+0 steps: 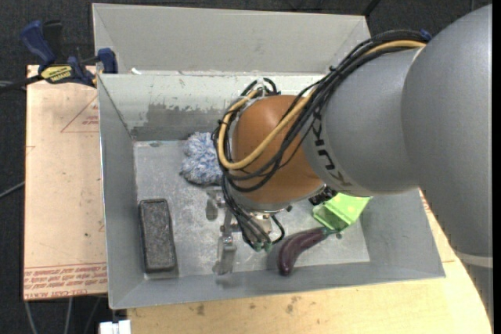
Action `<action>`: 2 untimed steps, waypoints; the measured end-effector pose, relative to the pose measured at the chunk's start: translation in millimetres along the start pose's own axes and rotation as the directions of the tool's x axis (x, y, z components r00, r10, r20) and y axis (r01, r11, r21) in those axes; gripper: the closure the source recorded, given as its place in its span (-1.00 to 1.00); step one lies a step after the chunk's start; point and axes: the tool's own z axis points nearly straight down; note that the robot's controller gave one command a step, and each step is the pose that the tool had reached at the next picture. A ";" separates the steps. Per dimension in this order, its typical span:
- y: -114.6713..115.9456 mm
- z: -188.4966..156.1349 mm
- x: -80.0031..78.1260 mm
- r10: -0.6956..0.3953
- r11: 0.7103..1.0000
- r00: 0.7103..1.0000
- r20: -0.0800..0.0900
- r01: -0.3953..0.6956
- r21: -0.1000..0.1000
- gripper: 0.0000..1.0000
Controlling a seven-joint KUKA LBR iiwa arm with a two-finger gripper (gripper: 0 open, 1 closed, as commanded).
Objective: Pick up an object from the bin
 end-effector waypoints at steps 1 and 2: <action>-0.6 -4.2 -2.0 0.004 1.000 1.000 0.007 -0.003 -0.001 -1.00; -40.6 -1.9 -12.7 0.009 1.000 1.000 0.007 -0.009 -0.004 -1.00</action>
Offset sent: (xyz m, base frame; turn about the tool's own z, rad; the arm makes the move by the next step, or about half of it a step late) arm 0.0441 -0.1615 -0.0053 0.0527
